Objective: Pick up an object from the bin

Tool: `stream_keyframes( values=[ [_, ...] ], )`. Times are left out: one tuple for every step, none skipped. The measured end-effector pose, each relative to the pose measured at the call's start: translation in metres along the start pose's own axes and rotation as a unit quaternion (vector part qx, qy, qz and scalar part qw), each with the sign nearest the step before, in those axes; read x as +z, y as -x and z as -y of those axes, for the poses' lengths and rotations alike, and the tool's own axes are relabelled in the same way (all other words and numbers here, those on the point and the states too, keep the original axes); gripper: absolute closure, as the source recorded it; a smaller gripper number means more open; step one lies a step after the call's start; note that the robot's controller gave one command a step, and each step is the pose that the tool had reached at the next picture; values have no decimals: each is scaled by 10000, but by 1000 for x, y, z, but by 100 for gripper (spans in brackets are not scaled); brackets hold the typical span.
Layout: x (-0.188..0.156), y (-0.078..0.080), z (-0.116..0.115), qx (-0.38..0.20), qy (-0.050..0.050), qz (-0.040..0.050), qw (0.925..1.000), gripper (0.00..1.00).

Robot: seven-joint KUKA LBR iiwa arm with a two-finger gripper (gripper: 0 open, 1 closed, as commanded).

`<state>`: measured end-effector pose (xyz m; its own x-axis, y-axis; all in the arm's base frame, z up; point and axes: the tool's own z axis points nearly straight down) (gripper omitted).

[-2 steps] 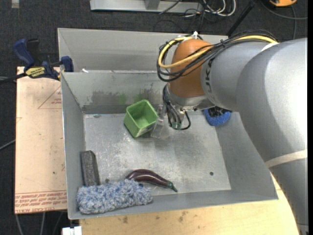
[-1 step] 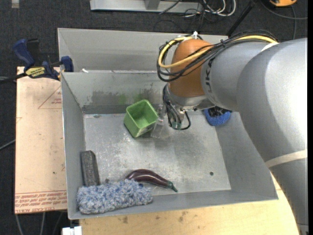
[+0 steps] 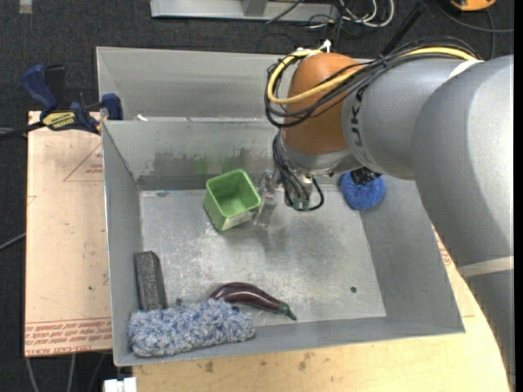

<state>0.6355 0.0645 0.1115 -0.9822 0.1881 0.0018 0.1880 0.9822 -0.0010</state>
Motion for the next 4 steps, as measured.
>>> stream_keyframes(
  values=[
    [-45, 7, -4, 371, 12, 20, 9993, 100],
    [-72, -2, -18, 517, 11, 24, 9987, 100],
    [-73, -44, -11, 399, 9, 11, 9992, 0],
    [-73, -52, -10, 560, 9, 9, 9984, 0]
  ],
)
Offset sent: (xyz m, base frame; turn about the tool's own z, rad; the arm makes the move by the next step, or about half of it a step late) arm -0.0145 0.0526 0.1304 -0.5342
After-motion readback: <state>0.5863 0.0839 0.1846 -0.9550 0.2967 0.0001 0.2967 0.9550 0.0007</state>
